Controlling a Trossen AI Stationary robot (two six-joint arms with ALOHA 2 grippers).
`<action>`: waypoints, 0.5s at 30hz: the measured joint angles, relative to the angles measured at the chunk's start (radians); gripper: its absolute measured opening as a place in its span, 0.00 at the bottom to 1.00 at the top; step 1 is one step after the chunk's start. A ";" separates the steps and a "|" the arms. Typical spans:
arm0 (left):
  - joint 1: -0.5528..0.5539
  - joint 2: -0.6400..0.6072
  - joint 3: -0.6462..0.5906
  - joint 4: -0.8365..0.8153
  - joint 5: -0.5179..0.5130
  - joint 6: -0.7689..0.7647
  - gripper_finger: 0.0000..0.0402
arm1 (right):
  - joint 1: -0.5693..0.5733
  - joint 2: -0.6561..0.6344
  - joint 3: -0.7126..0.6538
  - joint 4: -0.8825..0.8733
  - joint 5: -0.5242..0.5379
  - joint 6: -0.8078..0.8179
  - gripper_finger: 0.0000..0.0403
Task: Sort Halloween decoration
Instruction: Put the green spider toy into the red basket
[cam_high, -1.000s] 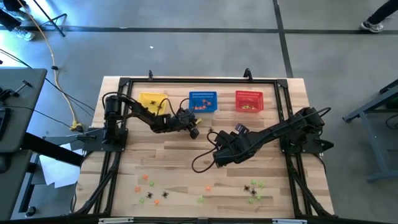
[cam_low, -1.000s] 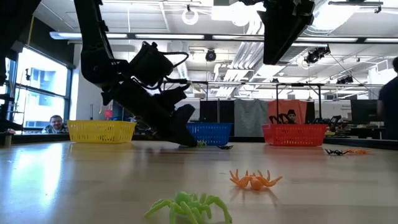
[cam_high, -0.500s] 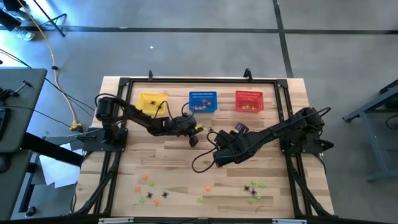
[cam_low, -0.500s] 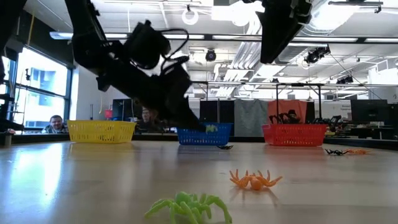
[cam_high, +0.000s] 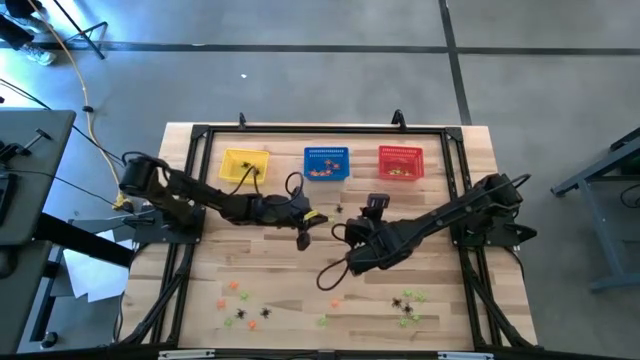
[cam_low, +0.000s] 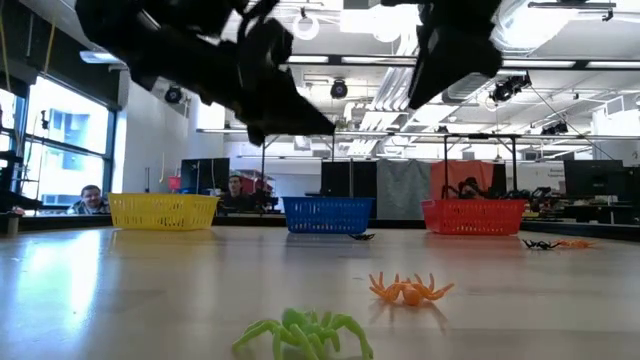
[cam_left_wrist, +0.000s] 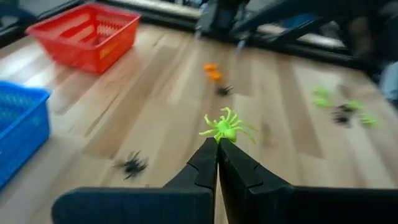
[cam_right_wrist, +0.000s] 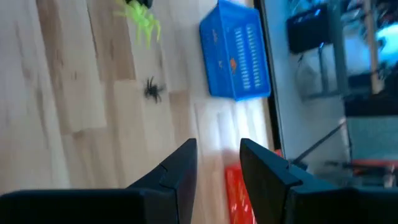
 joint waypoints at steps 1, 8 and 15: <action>-0.009 -0.008 0.000 0.013 -0.001 0.001 0.00 | 0.000 0.000 -0.015 0.050 0.008 -0.031 0.29; -0.038 -0.025 0.000 0.022 -0.005 0.001 0.00 | -0.019 0.000 -0.065 0.325 0.005 -0.284 0.29; -0.038 -0.025 0.000 0.030 -0.031 -0.006 0.00 | -0.021 0.000 -0.063 0.358 -0.074 -0.331 0.29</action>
